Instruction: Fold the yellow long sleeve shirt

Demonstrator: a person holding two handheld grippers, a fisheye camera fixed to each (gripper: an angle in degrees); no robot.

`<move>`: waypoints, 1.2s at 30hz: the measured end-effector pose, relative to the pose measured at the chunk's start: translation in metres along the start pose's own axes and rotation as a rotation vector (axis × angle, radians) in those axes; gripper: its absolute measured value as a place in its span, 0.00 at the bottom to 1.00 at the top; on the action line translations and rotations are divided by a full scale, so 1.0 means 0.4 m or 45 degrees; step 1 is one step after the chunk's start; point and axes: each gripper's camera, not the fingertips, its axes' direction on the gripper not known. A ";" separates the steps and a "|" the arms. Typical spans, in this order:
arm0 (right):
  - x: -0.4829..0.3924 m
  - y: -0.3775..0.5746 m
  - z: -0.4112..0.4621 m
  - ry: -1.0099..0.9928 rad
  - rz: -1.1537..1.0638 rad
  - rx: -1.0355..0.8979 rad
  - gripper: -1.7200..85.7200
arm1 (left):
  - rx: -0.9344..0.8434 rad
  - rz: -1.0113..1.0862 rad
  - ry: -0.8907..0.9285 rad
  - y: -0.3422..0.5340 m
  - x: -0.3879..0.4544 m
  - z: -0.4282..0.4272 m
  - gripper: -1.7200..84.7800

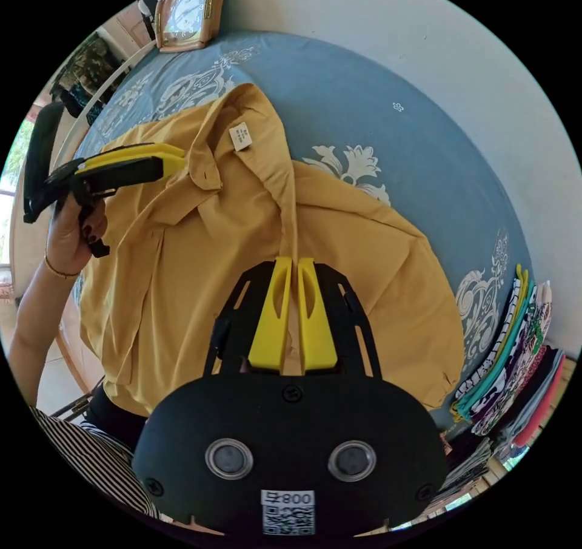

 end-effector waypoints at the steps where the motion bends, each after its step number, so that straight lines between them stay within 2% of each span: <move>1: 0.001 0.003 -0.038 -0.010 0.021 0.047 0.04 | -0.008 0.000 -0.009 -0.012 0.002 0.006 0.07; 9: 0.043 -0.029 -0.320 -0.107 0.199 0.414 0.04 | 0.207 0.018 -0.047 -0.118 0.027 -0.074 0.04; 11: 0.035 -0.066 -0.338 -0.115 0.192 0.395 0.04 | 0.206 0.012 -0.043 -0.145 0.026 -0.069 0.04; 16: 0.023 -0.126 -0.294 -0.103 0.170 0.136 0.08 | 0.135 -0.011 0.027 -0.179 0.017 -0.024 0.08; 21: 0.058 0.000 -0.395 -0.171 0.168 0.288 0.11 | 0.236 0.083 0.064 -0.096 0.009 -0.101 0.10; 23: 0.086 0.062 -0.434 -0.173 0.176 0.326 0.11 | 0.229 0.080 0.001 -0.065 -0.013 -0.132 0.10; 27: 0.197 0.198 -0.469 -0.022 0.262 0.262 0.12 | 0.151 -0.003 -0.289 -0.013 -0.095 -0.189 0.11; 32: 0.329 0.281 -0.511 0.093 0.335 0.172 0.12 | 0.062 -0.087 -0.415 -0.024 -0.193 -0.212 0.13; 36: 0.412 0.299 -0.530 0.056 0.353 0.100 0.13 | -0.081 -0.184 -0.452 -0.045 -0.245 -0.161 0.10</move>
